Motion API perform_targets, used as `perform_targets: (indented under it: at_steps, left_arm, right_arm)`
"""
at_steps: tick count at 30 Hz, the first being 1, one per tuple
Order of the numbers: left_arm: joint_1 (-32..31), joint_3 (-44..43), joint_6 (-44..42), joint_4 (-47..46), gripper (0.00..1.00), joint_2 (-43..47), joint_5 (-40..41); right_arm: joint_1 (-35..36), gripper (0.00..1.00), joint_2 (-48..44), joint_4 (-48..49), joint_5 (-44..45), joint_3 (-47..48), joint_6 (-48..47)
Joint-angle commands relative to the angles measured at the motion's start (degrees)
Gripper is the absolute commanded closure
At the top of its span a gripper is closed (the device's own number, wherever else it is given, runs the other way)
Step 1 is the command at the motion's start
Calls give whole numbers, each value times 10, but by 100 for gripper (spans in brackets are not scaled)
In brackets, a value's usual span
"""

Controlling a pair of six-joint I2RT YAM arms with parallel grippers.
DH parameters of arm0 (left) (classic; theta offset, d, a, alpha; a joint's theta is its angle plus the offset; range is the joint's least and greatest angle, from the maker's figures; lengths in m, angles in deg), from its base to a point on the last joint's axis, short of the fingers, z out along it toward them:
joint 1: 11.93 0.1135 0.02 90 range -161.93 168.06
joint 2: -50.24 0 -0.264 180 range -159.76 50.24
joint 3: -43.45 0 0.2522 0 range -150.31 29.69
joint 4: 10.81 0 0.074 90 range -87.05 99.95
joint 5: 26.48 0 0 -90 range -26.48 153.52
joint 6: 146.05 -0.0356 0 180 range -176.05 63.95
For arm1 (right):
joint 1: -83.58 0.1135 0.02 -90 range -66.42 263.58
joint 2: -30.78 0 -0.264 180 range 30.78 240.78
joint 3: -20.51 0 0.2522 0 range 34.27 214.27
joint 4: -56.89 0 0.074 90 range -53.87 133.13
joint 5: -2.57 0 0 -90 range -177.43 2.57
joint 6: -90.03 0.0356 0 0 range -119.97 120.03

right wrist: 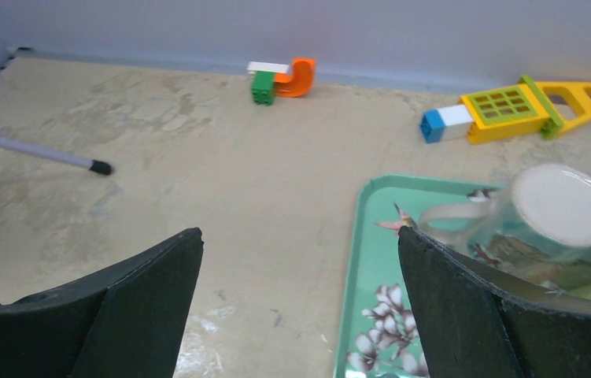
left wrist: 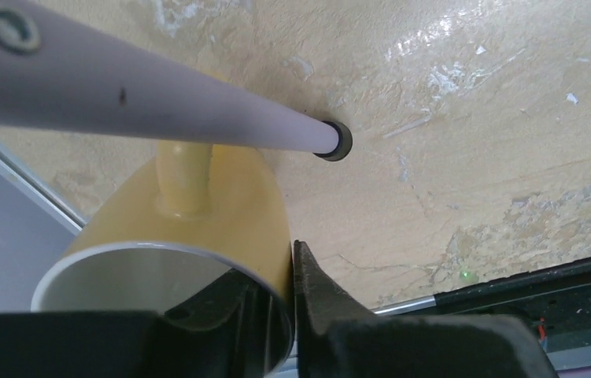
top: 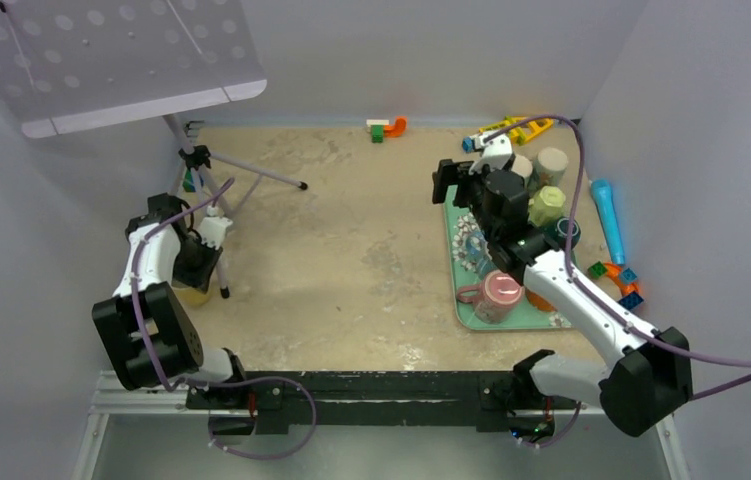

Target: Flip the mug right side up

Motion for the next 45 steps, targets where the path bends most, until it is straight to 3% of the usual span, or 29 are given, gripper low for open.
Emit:
perform_targets:
  at_steps: [1,7,13,18,24,33,36,38,39,44,45]
  left_arm:
    - [3,9,-26,-33,72,15,-51]
    - [3,-18,-28,22,37,66,-76]
    - [3,-92,-24,107,22,132,-127]
    - [1,-140,-12,157,18,151,-168]
    - [-11,-157,-9,200,16,181,-259]
    - [-19,-168,-11,220,16,187,-298]
    - [-18,-167,-11,223,16,188,-297]
    - [-18,-165,-11,224,16,194,-300]
    - [-18,-164,-11,223,16,197,-301]
    - [-19,-167,-11,224,16,202,-302]
    - [-19,-167,-11,224,16,203,-303]
  right_arm:
    - [-54,2,-5,-9,57,0,35]
    - [-96,4,51,-152,54,71,-32]
    - [-81,15,159,-338,-70,166,-155]
    - [-68,19,240,-479,-37,204,-182]
    - [-53,18,261,-503,-14,174,-220]
    - [-52,23,339,-512,51,199,-231]
    - [-52,39,345,-520,18,205,-231]
    - [-52,61,341,-527,16,205,-228]
    - [-52,67,336,-530,15,204,-224]
    - [-52,70,313,-544,16,205,-220]
    - [-51,77,309,-541,14,204,-222]
